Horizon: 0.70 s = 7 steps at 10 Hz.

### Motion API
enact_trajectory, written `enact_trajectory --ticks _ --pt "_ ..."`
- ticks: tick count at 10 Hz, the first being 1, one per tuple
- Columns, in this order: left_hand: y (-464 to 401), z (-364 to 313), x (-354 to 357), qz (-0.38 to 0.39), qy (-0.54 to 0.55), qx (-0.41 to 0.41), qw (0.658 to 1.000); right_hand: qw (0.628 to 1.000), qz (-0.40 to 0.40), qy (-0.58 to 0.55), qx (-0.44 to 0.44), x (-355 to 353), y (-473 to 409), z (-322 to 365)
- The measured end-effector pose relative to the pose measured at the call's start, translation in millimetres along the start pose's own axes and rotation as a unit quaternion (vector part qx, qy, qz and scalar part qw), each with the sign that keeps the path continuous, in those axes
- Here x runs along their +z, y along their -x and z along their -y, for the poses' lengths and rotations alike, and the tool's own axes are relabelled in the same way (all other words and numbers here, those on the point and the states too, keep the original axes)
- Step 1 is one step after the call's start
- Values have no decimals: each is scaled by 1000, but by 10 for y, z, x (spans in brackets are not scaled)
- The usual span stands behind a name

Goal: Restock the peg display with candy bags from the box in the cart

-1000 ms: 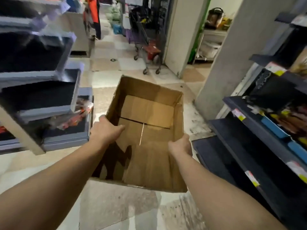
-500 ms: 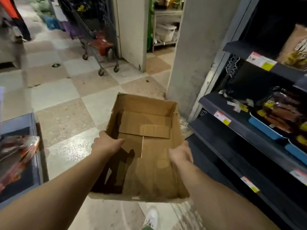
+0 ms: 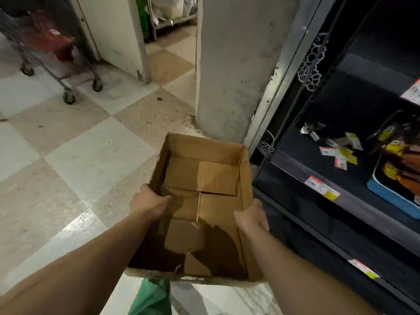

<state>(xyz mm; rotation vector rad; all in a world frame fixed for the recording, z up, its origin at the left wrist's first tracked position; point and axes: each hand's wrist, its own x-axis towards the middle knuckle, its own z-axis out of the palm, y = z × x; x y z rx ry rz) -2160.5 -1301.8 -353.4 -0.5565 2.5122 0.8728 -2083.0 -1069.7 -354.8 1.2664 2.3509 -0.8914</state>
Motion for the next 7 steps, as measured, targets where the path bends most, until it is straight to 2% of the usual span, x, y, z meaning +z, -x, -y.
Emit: enact_trajectory --ticks 2,3,5,6,7 --pt "-1309 -569 -99 66 -82 56 993 990 -7 -100 94 327 -554 683" --pt "-1790 -765 -102 100 -111 82 985 985 -16 -133 109 426 -755 925" --pt "-2143 -1050 -49 173 -318 197 911 989 -35 -103 97 507 -966 1333" --pt "-2080 -1161 -68 175 -314 254 898 990 -44 -125 58 482 -864 1475" --pt "-1944 -1293 -162 116 -284 338 890 991 -69 -118 -5 389 -668 1560"
